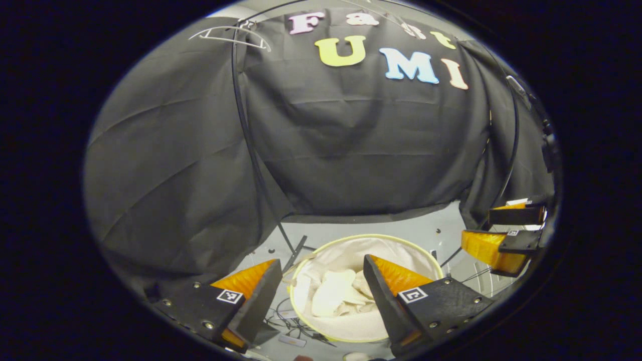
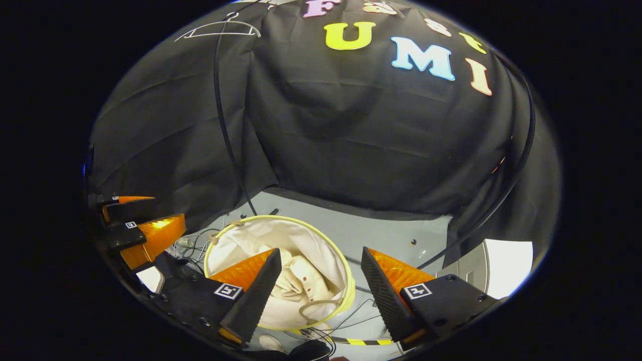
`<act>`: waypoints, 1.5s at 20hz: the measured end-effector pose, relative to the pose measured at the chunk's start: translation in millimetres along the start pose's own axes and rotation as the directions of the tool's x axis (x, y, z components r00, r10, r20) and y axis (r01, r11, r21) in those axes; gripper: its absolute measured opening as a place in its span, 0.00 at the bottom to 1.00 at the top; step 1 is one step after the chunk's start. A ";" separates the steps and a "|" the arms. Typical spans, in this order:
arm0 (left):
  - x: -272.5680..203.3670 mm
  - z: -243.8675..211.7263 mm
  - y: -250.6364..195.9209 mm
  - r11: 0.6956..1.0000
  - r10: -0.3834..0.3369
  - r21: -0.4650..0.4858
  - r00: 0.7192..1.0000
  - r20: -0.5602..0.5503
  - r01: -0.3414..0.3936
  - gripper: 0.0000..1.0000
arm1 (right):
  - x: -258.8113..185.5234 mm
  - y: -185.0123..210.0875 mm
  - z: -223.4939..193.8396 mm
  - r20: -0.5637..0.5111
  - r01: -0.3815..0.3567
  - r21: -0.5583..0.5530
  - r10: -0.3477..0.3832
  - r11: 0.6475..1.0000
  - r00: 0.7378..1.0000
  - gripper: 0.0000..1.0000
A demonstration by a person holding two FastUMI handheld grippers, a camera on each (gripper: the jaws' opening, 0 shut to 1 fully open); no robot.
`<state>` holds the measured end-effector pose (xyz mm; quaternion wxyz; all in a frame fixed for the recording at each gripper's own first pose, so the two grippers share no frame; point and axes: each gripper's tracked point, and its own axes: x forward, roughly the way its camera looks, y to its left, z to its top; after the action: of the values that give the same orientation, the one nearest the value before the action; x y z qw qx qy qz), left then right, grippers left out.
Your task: Grasp the clothes on the hanger with both hands and then place them into the laundry hamper below.
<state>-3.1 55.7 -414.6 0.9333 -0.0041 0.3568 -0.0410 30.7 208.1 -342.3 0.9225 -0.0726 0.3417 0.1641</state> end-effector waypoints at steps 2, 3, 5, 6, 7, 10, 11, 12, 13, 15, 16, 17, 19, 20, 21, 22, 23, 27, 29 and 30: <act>-11.4 15.7 5.8 1.000 0.010 0.001 1.000 0.029 -0.010 0.96 | -11.6 -3.9 14.5 0.026 0.005 0.013 -0.006 1.000 1.000 1.00; -18.2 25.6 7.9 1.000 0.017 -0.002 0.999 0.050 -0.017 0.96 | -18.6 -6.1 24.6 0.045 0.007 0.020 -0.007 1.000 0.999 1.00; -33.0 53.6 8.7 1.000 0.022 -0.007 0.995 0.098 -0.021 0.96 | -37.0 -11.1 48.9 0.095 0.017 0.033 -0.020 0.999 0.995 1.00; -41.9 71.8 8.6 1.000 0.023 -0.010 0.991 0.130 -0.021 0.96 | -46.7 -13.1 59.9 0.123 0.020 0.041 -0.025 0.999 0.992 1.00; -51.6 89.5 7.8 1.000 0.020 -0.013 0.986 0.166 -0.018 0.96 | -56.9 -16.8 76.4 0.155 0.024 0.049 -0.031 0.999 0.987 1.00; -81.0 147.8 5.4 1.000 0.011 -0.017 0.960 0.278 -0.007 0.96 | -92.8 -27.0 119.8 0.254 0.040 0.056 -0.053 0.998 0.966 1.00; -92.5 164.9 5.8 1.000 0.008 -0.016 0.950 0.313 -0.003 0.96 | -104.9 -33.0 135.3 0.283 0.049 0.062 -0.065 0.997 0.957 1.00; -102.0 182.2 5.2 1.000 0.002 -0.014 0.939 0.343 0.003 0.96 | -118.6 -35.6 144.7 0.315 0.055 0.070 -0.074 0.996 0.946 1.00; -112.2 196.8 4.6 1.000 -0.006 -0.015 0.928 0.373 0.012 0.96 | -132.0 -40.4 157.3 0.345 0.064 0.078 -0.087 0.995 0.935 0.98; -134.7 224.1 4.3 0.999 -0.024 -0.022 0.905 0.425 0.037 0.96 | -152.2 -52.7 179.1 0.407 0.090 0.086 -0.117 0.992 0.906 1.00; -145.5 235.6 3.0 0.999 -0.034 -0.023 0.895 0.445 0.049 0.96 | -168.0 -56.2 185.1 0.433 0.102 0.088 -0.131 0.991 0.892 1.00; -157.3 246.5 -1.0 0.998 -0.042 -0.022 0.884 0.466 0.059 0.96 | -183.0 -60.9 192.8 0.456 0.115 0.095 -0.145 0.989 0.878 0.97; -180.5 266.4 -7.2 0.997 -0.060 -0.007 0.858 0.510 0.074 0.96 | -206.9 -72.9 204.5 0.491 0.129 0.115 -0.169 0.985 0.854 0.97; -191.0 274.9 -11.1 0.997 -0.071 0.005 0.848 0.525 0.080 0.95 | -217.3 -79.7 206.7 0.504 0.139 0.126 -0.184 0.982 0.844 0.97; -200.8 281.4 -13.4 0.997 -0.077 0.015 0.840 0.538 0.082 0.95 | -230.0 -86.4 210.2 0.521 0.148 0.132 -0.196 0.980 0.831 0.97; -211.4 287.5 -15.1 0.996 -0.080 0.021 0.831 0.551 0.082 0.95 | -245.5 -89.4 210.6 0.538 0.158 0.140 -0.209 0.977 0.817 0.97; -222.8 292.2 -16.7 0.996 -0.081 0.021 0.820 0.566 0.084 0.95 | -258.1 -94.6 210.6 0.551 0.164 0.146 -0.218 0.976 0.805 0.97; -275.3 306.9 -25.6 0.996 -0.072 0.010 0.777 0.626 0.084 0.95 | -306.0 -121.6 209.5 0.601 0.178 0.181 -0.252 0.967 0.758 1.00; -303.6 309.8 -30.7 0.997 -0.062 0.009 0.753 0.656 0.074 0.95 | -330.0 -133.9 205.1 0.621 0.198 0.193 -0.276 0.961 0.733 1.00; -316.4 309.7 -33.1 0.998 -0.054 0.006 0.744 0.666 0.067 0.95 | -337.6 -139.4 201.1 0.630 0.204 0.197 -0.283 0.959 0.723 1.00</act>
<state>-34.0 41.2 28.1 0.9972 -0.0384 0.0009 -0.0638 -38.7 41.6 33.6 0.9993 -0.0023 -0.0044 0.0365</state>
